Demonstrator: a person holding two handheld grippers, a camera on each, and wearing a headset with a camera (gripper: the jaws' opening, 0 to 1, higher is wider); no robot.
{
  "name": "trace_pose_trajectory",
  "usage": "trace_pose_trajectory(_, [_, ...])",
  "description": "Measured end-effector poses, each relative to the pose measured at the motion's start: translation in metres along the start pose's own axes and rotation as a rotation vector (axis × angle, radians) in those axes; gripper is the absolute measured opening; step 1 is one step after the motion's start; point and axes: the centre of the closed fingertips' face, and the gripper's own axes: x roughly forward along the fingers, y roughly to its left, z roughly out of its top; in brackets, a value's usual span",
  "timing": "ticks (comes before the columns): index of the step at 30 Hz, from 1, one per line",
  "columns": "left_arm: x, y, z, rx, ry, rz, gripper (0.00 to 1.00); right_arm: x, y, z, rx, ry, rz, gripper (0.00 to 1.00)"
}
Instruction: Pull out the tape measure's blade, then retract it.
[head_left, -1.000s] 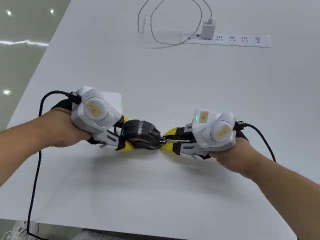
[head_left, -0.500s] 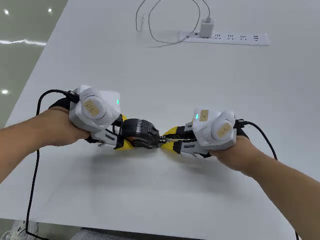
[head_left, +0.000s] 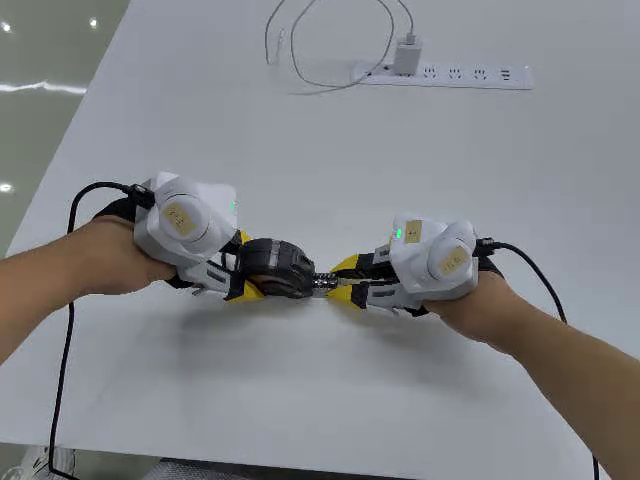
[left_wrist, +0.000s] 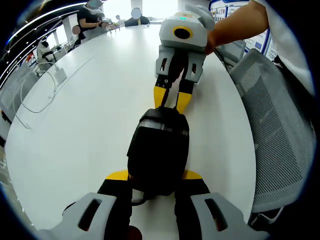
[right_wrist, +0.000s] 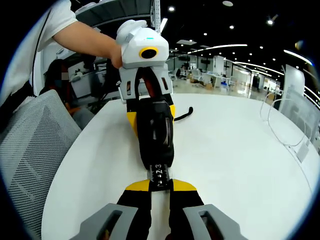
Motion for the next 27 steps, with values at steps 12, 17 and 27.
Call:
trace_pose_trajectory(12, [0.000, 0.000, 0.000, -0.002, -0.002, -0.005, 0.28, -0.011, -0.002, -0.008, 0.013, 0.013, -0.006, 0.08])
trace_pose_trajectory(17, [0.001, 0.001, 0.000, -0.001, 0.000, -0.005, 0.28, -0.015, -0.002, -0.010, 0.014, 0.019, -0.009, 0.08])
trace_pose_trajectory(27, [0.001, 0.001, 0.000, 0.000, 0.002, -0.004, 0.28, -0.022, -0.003, -0.015, 0.015, 0.032, -0.016, 0.08])
